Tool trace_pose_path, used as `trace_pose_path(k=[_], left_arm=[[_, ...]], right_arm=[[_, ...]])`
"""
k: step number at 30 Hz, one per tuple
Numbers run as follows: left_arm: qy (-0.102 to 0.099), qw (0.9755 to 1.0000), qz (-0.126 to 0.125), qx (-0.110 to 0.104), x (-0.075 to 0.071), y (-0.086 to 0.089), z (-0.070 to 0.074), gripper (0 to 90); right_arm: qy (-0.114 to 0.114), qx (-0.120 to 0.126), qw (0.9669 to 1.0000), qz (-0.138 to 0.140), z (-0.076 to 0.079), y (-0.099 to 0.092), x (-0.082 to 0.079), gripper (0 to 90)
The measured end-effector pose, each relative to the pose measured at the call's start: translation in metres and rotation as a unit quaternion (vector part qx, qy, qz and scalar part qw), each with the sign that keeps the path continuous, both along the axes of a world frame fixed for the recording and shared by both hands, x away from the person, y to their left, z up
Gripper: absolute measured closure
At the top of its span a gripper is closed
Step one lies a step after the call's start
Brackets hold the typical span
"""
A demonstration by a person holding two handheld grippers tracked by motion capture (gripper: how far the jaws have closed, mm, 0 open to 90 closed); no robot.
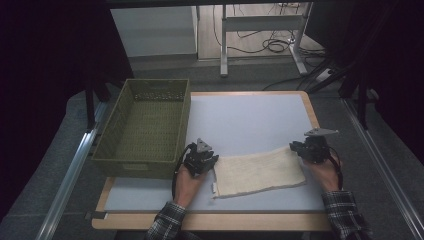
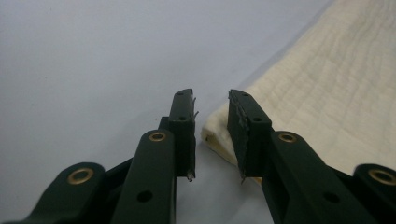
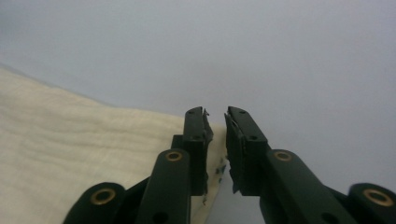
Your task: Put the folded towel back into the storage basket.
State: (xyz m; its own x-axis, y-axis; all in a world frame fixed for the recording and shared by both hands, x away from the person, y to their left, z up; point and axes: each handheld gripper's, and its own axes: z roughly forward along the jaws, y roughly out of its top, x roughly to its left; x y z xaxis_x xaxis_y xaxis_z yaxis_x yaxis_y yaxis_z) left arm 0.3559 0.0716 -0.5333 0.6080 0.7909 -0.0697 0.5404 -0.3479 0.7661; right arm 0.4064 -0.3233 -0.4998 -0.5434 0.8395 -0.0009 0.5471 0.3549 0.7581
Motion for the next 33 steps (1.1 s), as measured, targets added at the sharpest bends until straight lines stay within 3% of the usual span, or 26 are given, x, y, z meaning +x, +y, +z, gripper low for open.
trace_pose_path(k=[7, 11, 13, 19, 28, 33], left_arm=[[-0.002, 0.9999, 0.006, 0.013, 0.002, -0.003, -0.007, 66.5], [0.004, 0.9998, 0.017, 0.009, 0.005, -0.003, -0.009, 60.5], [0.008, 0.9997, 0.022, 0.009, 0.005, -0.003, -0.009, 55.8], [0.007, 0.9996, 0.025, 0.008, 0.006, -0.003, -0.010, 53.6], [0.008, 0.9996, 0.025, 0.006, 0.006, -0.002, -0.010, 53.6], [0.008, 0.9996, 0.026, 0.006, 0.006, -0.002, -0.010, 53.6]], right_arm=[[0.001, 0.022, 0.9997, 0.014, 0.005, -0.005, -0.016, 66.6], [0.008, 0.026, 0.9991, 0.033, 0.004, -0.001, -0.029, 62.9], [0.014, 0.028, 0.9984, 0.047, 0.002, 0.003, -0.037, 61.4], [0.025, 0.034, 0.9956, 0.083, -0.007, 0.022, -0.056, 58.5], [0.027, 0.034, 0.9878, 0.150, -0.010, 0.060, -0.080, 58.1], [0.034, 0.036, 0.9817, 0.184, -0.010, 0.082, -0.090, 58.2]])
